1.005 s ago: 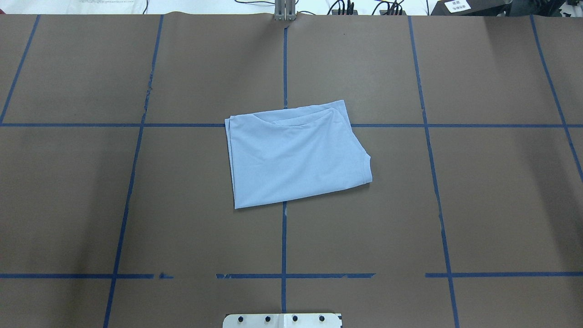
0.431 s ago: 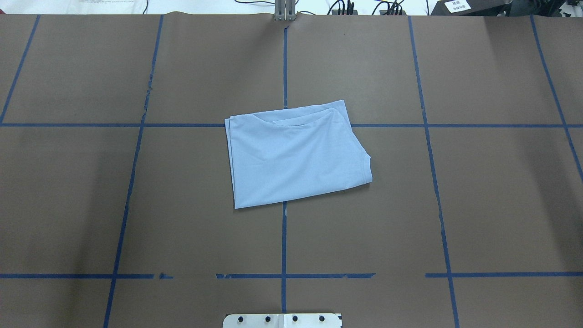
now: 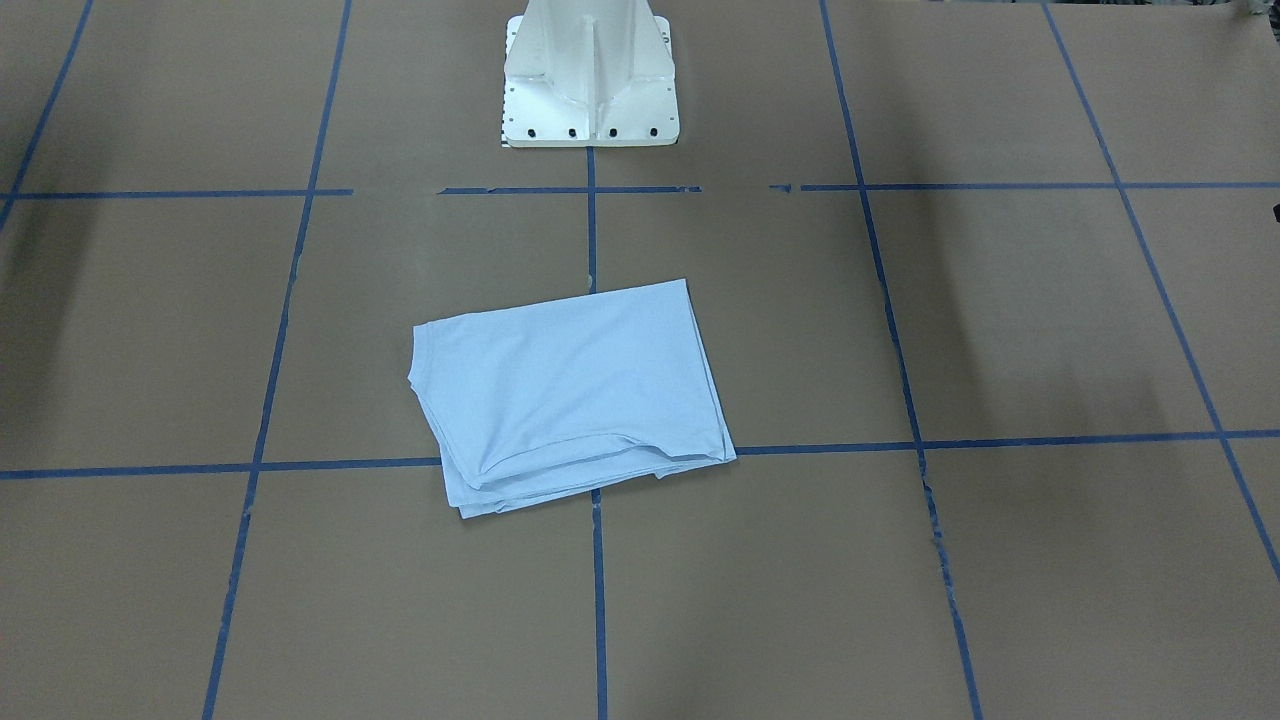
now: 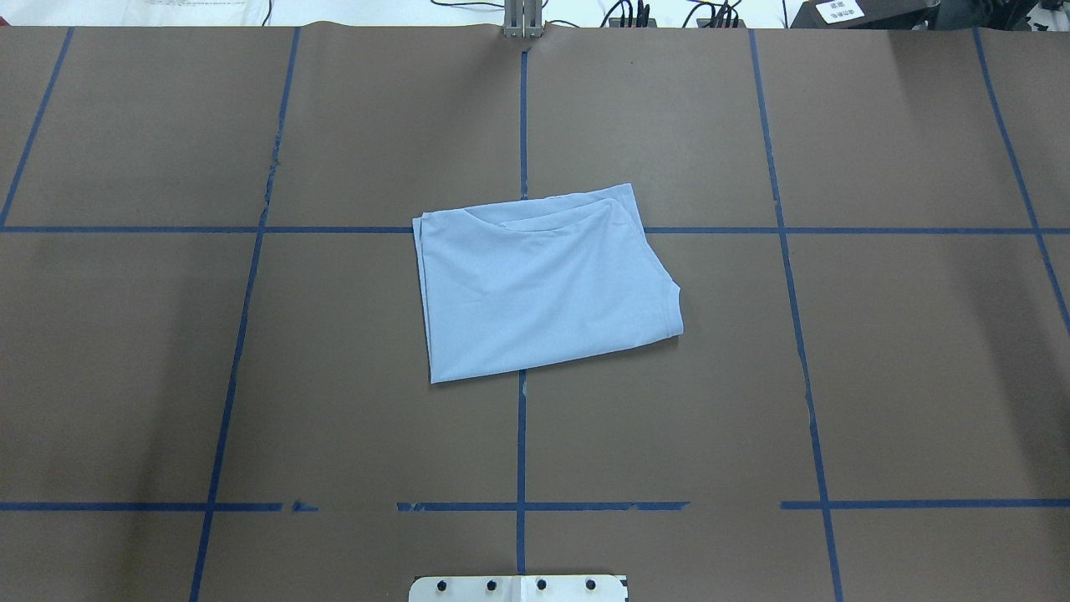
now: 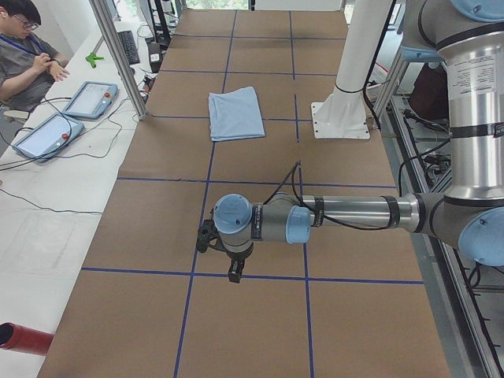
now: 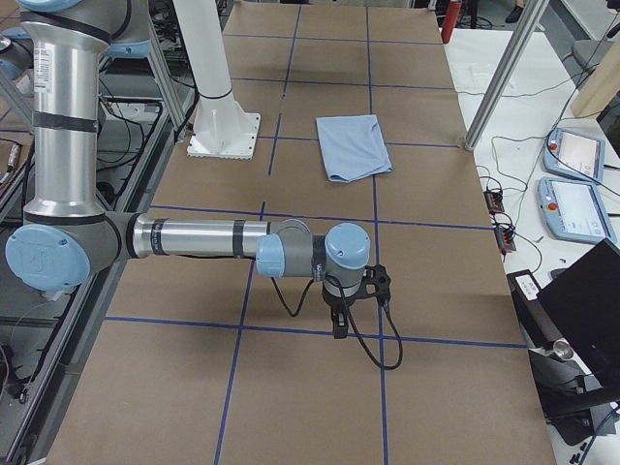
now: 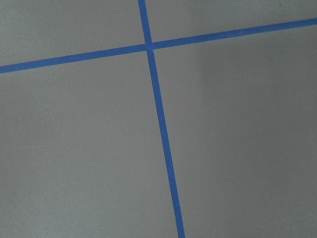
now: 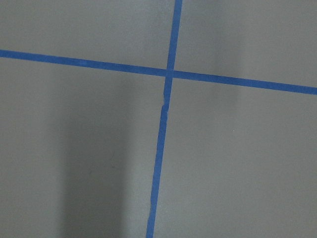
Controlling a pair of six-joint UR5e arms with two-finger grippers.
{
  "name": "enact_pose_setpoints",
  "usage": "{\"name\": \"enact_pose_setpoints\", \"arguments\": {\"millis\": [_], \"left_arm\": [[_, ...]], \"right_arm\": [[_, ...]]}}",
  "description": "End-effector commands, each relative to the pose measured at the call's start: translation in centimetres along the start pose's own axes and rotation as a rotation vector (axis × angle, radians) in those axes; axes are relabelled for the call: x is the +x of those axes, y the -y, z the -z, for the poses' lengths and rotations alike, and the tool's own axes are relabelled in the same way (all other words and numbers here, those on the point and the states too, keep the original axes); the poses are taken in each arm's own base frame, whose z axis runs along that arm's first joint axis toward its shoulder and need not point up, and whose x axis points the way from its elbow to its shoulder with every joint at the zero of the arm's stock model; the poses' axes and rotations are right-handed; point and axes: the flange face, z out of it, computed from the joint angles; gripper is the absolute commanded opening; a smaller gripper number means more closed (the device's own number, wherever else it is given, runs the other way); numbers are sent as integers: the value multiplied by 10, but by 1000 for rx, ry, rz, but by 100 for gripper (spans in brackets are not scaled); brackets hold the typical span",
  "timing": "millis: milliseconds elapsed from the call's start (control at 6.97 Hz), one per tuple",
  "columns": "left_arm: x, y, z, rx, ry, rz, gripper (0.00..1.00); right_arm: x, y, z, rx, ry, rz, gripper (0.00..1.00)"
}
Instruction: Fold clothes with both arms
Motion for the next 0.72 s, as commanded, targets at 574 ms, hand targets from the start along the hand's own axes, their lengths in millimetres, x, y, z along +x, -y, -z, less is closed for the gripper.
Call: {"name": "enact_pose_setpoints", "arguments": {"millis": [574], "left_arm": [[-4, 0, 1, -5, 50, -1, 100]], "right_arm": [[-1, -1, -4, -10, 3, -1, 100]]}}
